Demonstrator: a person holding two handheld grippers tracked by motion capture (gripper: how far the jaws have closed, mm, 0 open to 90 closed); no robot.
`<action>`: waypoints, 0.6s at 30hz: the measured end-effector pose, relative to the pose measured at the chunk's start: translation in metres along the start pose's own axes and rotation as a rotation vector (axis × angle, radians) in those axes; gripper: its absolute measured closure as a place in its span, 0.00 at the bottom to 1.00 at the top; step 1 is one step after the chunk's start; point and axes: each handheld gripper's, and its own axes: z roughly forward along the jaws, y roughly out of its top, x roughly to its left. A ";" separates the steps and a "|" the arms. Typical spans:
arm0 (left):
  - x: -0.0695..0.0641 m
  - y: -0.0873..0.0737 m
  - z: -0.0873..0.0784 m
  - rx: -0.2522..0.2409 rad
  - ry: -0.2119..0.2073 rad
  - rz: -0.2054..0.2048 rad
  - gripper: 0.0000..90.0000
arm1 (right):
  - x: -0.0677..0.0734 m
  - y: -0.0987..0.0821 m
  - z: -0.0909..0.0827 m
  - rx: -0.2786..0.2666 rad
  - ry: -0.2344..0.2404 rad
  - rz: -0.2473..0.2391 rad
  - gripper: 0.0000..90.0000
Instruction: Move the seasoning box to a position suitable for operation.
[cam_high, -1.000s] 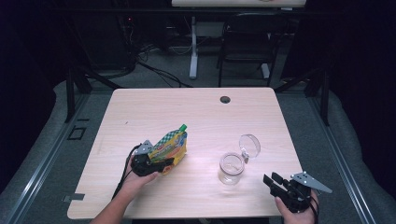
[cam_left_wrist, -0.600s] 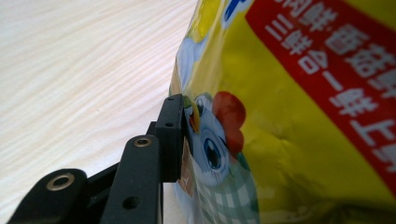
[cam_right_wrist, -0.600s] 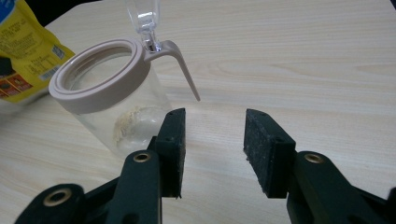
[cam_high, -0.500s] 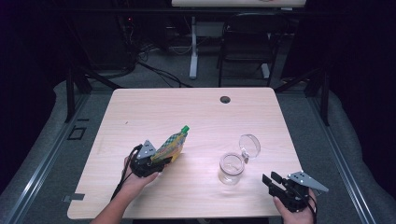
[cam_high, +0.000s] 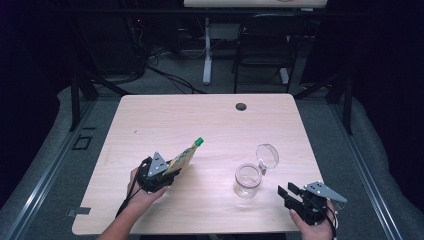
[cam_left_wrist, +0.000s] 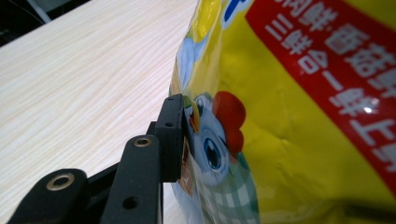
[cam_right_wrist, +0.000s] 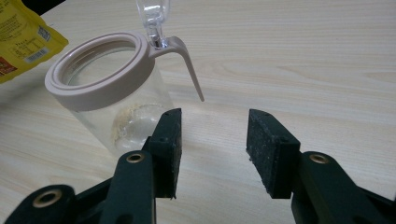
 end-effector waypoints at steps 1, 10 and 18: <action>-0.001 0.000 -0.001 0.001 0.009 0.013 0.70 | 0.001 0.000 0.001 0.005 -0.002 -0.004 0.61; -0.015 0.002 -0.008 0.012 0.102 0.122 0.70 | 0.004 0.004 0.007 -0.016 -0.021 -0.049 0.55; -0.022 0.003 -0.008 0.027 0.121 0.164 0.70 | 0.002 0.006 0.006 -0.050 -0.066 -0.085 0.47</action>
